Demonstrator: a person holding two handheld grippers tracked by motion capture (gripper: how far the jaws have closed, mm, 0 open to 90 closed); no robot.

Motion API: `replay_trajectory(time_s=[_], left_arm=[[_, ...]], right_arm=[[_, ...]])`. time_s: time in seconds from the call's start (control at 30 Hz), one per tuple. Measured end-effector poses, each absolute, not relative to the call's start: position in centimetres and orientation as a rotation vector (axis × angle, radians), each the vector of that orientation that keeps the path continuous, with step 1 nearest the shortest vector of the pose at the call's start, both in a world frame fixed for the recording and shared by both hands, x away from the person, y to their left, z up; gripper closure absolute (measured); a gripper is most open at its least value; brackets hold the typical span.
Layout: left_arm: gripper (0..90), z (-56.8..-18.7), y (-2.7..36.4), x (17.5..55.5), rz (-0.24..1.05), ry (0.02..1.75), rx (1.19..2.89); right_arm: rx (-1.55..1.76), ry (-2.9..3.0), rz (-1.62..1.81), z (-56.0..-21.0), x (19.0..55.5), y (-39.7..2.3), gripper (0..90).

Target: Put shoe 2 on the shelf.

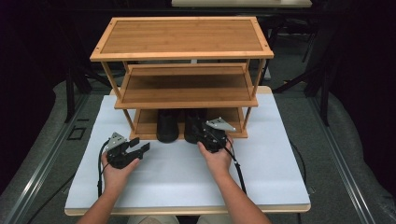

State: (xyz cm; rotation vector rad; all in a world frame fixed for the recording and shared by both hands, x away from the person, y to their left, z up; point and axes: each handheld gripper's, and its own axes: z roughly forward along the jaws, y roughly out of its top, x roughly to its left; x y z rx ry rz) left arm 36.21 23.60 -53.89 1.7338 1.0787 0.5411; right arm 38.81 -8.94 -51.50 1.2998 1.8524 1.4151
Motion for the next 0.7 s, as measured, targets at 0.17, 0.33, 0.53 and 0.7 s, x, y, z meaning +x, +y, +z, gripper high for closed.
replay_trajectory(time_s=[0.17,0.33,0.53,0.7], left_arm=[[45.1,-54.0,22.8,37.8,0.585,1.105,1.72],[48.6,-54.8,22.0,39.5,0.645,1.188,1.7],[50.4,-55.4,21.4,40.7,0.632,1.196,1.695],[50.8,-56.1,20.9,41.1,0.602,1.193,1.696]], right_arm=[[1.299,1.836,1.308,-52.1,38.0,-10.6,60.8],[1.393,1.85,1.201,-54.3,39.3,-11.4,65.1],[1.447,1.87,1.204,-55.5,40.4,-10.8,66.9],[1.445,1.866,1.21,-55.6,40.6,-10.4,66.5]])
